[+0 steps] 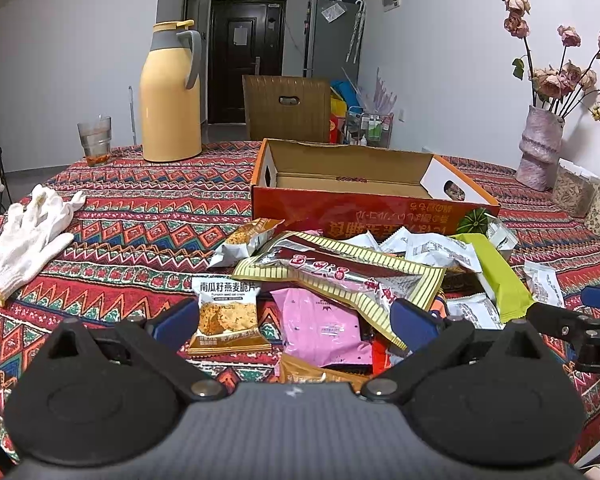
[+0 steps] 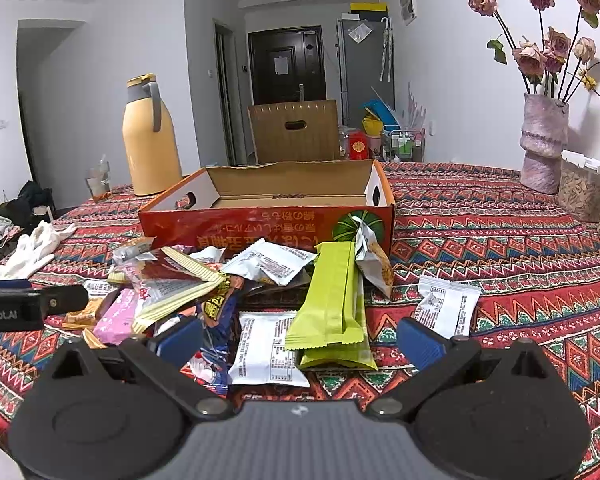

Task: Organize snacks
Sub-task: 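Move both tools toward the snack pile in front of the box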

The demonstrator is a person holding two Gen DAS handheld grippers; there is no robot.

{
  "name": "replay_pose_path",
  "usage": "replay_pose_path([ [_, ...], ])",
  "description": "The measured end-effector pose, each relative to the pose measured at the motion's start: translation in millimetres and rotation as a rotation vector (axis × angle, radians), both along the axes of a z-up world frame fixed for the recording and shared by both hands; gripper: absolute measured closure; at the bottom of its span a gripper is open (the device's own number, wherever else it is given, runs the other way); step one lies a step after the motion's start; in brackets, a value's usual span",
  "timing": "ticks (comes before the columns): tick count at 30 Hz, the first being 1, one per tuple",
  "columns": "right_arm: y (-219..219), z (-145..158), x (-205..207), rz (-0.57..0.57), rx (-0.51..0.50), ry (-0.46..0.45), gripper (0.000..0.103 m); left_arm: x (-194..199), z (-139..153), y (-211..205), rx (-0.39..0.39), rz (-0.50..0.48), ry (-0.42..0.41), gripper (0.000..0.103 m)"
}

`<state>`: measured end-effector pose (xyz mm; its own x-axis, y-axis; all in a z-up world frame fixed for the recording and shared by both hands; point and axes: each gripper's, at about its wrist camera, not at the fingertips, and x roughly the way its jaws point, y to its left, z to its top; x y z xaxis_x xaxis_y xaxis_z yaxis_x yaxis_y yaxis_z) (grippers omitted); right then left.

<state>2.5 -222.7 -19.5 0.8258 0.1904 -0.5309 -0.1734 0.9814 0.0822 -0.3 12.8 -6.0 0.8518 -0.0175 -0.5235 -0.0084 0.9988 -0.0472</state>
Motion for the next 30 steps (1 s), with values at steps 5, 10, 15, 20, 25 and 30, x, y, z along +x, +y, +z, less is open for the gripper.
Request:
replay_pose_path([
  [5,0.7,-0.3,-0.6,0.000,-0.007,0.001,0.000,0.1,-2.3,0.8,-0.008,-0.007,0.006,0.000],
  [10,1.0,-1.5,0.1,0.001,-0.008,0.002,0.000,0.9,-3.0,0.9,-0.007,-0.009,0.009,0.000],
  [15,0.8,-2.7,0.7,0.001,-0.009,0.005,0.000,0.4,-3.5,1.3,-0.007,-0.006,0.011,0.000],
  [20,0.9,-2.6,0.6,0.000,-0.009,0.005,0.000,0.4,-3.5,1.3,-0.007,-0.007,0.011,0.000],
  [25,0.7,-3.6,1.0,-0.001,-0.009,0.005,0.000,1.2,-5.7,1.7,-0.007,-0.005,0.017,0.000],
  [30,-2.9,-5.7,2.3,-0.008,-0.004,0.000,0.001,3.8,-7.3,1.3,-0.005,-0.002,0.023,0.000],
])
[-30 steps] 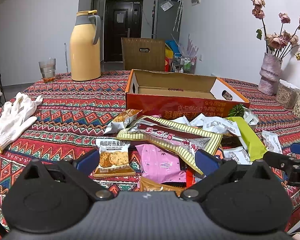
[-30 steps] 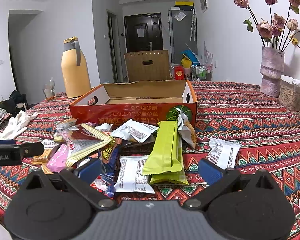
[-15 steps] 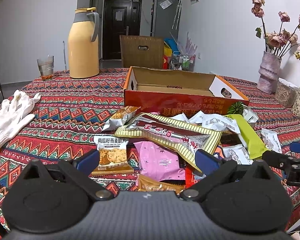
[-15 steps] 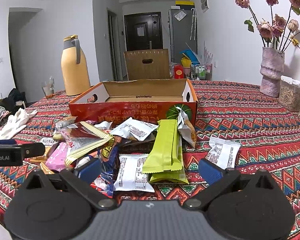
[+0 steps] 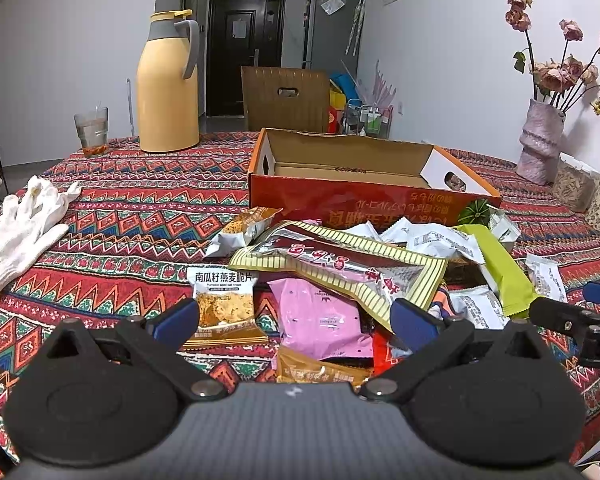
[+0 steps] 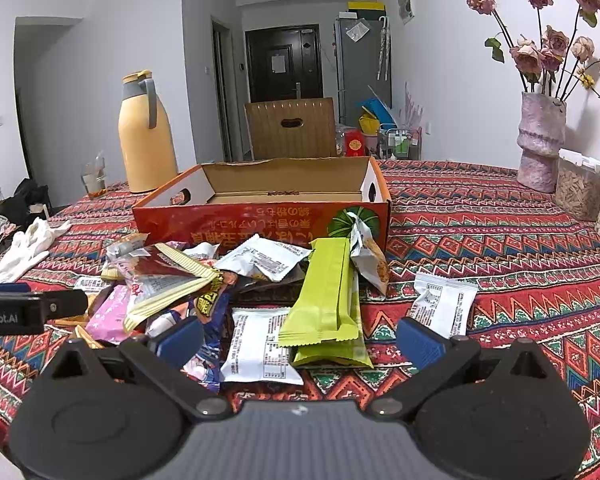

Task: Organize snacks
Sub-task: 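Move both tools toward the snack pile in front of the box, then grasp the lime-green snack bar with the right gripper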

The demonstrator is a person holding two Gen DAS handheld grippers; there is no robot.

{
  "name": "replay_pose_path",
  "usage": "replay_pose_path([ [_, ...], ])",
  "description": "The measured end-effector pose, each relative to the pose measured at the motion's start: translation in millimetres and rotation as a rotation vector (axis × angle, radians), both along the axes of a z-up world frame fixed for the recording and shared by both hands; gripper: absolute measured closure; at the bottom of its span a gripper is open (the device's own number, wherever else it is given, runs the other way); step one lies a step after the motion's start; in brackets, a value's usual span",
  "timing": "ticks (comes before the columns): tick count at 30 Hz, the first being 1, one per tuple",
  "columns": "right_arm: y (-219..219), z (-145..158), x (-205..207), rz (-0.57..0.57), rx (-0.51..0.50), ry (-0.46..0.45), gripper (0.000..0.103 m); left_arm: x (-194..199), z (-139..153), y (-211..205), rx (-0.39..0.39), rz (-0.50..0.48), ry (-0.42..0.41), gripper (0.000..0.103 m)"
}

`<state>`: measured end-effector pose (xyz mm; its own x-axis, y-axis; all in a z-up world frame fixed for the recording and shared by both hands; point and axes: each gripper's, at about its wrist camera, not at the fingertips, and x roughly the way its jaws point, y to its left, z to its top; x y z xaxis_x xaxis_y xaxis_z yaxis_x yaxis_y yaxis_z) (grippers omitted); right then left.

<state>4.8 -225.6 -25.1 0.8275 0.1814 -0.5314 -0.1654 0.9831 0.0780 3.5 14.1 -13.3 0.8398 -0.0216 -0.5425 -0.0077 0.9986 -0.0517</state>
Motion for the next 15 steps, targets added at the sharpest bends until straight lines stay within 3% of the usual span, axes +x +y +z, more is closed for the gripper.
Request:
replay_pose_path([
  [4,-1.6,-1.0,5.1,-0.011,-0.002,0.001,0.005,2.6,-0.2,0.1,0.004,0.006,0.003,0.000],
  [10,-1.8,-1.9,23.4,-0.010,-0.008,0.027,0.018,9.0,-0.6,2.2,0.002,0.018,0.011,0.000],
  [15,-1.8,-1.9,50.7,-0.017,-0.017,0.068,0.038,14.1,-1.0,3.7,0.000,0.027,0.013,0.000],
])
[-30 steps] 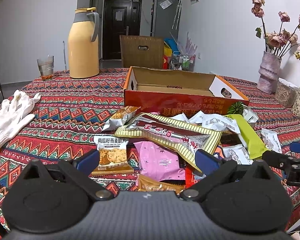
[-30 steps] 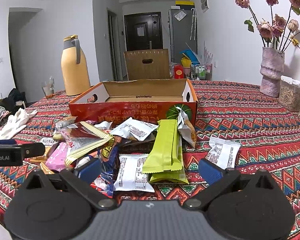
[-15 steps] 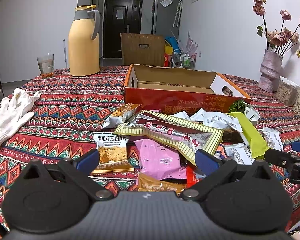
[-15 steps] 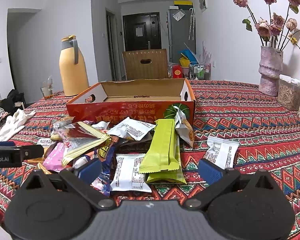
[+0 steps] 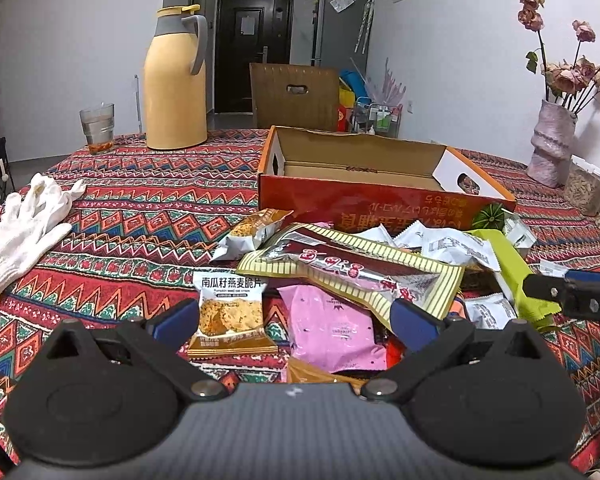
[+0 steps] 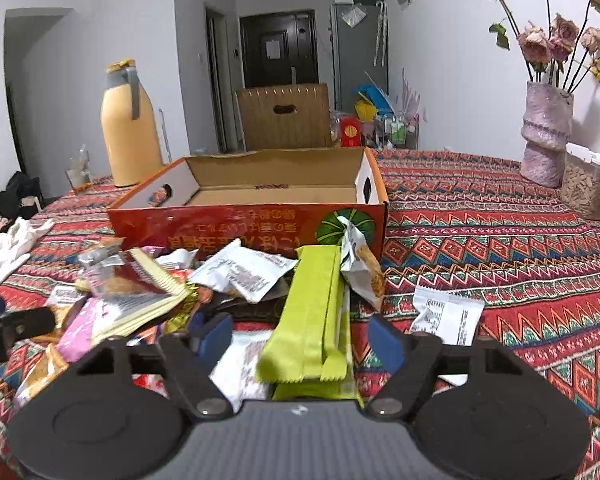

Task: Organize snacks
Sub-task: 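Grasp the lime-green snack bar with the right gripper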

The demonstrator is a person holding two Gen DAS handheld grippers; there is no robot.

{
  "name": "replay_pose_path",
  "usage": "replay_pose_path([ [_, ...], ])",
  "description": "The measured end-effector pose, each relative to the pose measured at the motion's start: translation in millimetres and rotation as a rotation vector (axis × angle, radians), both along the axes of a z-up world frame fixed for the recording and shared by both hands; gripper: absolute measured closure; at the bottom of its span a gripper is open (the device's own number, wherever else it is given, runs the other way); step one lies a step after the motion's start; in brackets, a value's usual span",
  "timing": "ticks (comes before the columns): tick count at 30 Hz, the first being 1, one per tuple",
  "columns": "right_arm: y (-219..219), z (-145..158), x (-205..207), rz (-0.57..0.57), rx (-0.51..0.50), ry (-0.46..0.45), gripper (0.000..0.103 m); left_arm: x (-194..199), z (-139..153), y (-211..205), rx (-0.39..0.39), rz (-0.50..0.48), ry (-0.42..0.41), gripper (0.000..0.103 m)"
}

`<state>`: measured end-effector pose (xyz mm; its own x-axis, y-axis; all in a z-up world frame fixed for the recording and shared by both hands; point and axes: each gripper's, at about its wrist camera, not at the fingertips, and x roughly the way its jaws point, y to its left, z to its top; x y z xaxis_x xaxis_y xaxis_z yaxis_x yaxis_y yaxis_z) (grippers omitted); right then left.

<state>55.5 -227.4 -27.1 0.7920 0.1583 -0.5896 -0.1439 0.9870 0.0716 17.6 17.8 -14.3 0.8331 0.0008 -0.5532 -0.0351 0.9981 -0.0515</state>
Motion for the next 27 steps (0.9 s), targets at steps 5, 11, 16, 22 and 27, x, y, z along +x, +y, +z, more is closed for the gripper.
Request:
replay_pose_path([
  [5,2.3,-5.6,30.3,-0.024,-0.004,0.058,0.049,4.6,-3.1,2.4,-0.004,0.007,0.012,0.000],
  [11,14.4,-14.7,53.3,-0.018,-0.054,0.094,0.057,9.6,-6.2,6.5,-0.010,0.017,0.025,0.000],
  [16,22.4,-19.8,60.0,-0.016,-0.109,0.113,0.063,12.7,-8.0,7.2,-0.013,0.018,0.031,0.000],
  [22,20.8,-18.6,56.5,0.004,-0.132,0.097,0.068,15.4,-9.4,6.3,-0.017,0.020,0.042,0.000],
  [27,12.1,-13.3,45.9,-0.004,-0.092,0.065,0.069,15.9,-8.9,5.5,-0.015,0.017,0.045,0.000],
])
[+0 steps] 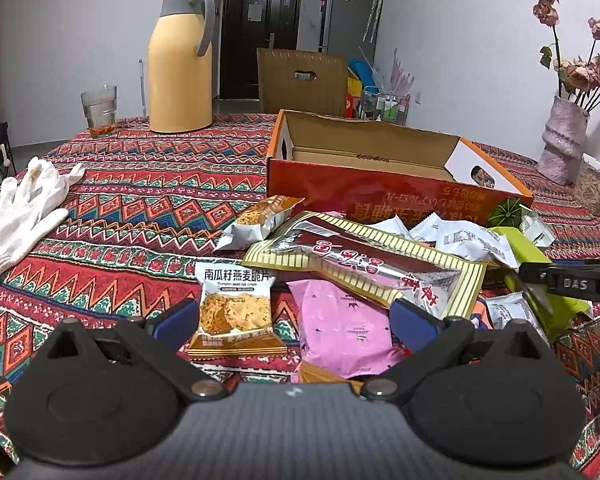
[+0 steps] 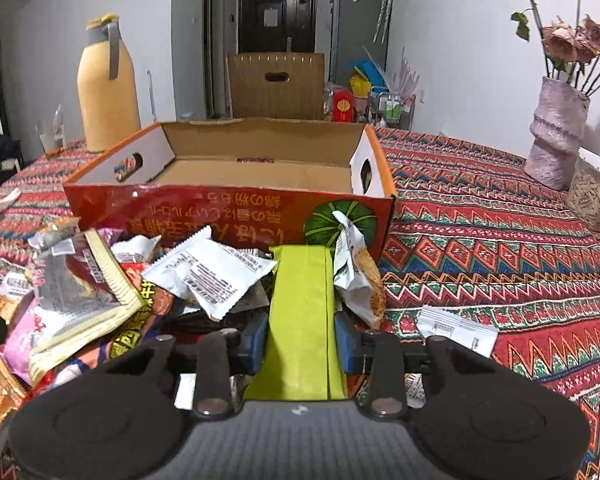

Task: Organize snacks
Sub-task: 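Grasp the lime-green snack bar with the right gripper, then grasp the pumpkin-seed cracker bag with the left gripper while the right holds the green bar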

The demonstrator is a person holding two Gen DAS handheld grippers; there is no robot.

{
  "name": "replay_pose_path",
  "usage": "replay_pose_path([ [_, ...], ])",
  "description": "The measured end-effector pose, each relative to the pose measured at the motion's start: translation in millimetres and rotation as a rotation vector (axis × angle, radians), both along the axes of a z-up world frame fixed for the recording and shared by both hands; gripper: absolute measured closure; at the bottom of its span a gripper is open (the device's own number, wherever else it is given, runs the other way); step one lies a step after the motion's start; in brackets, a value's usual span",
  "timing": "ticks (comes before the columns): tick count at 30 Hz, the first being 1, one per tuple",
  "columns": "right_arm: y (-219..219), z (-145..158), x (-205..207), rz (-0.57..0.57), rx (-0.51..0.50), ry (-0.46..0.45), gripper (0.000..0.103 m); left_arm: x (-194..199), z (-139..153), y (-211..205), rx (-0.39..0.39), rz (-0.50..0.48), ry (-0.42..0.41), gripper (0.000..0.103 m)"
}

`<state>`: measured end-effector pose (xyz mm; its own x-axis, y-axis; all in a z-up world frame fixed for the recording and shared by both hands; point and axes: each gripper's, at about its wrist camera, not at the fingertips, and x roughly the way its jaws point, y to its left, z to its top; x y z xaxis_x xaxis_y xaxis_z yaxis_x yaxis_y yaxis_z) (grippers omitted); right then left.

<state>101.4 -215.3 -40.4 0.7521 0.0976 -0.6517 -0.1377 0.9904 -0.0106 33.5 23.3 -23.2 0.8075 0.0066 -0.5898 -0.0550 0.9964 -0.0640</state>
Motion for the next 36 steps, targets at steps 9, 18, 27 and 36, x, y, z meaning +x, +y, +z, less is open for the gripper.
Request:
replay_pose_path([
  [9,-8.0,21.6,-43.5,0.017,0.028,-0.108,0.070,-4.3,-5.8,5.2,0.033,-0.006,0.035,0.000],
  [18,-10.0,3.9,-66.4,0.021,0.027,-0.063,0.069,-18.5,-6.3,5.6,0.030,-0.019,0.057,0.000],
  [27,-5.5,-11.6,-56.7,0.014,0.000,-0.002,0.063,-24.5,-7.5,3.1,0.040,-0.030,0.069,0.000],
  [36,-12.9,-1.8,-74.2,0.012,0.042,-0.064,0.067,-25.2,-18.7,-4.4,0.034,-0.096,0.137,0.000],
])
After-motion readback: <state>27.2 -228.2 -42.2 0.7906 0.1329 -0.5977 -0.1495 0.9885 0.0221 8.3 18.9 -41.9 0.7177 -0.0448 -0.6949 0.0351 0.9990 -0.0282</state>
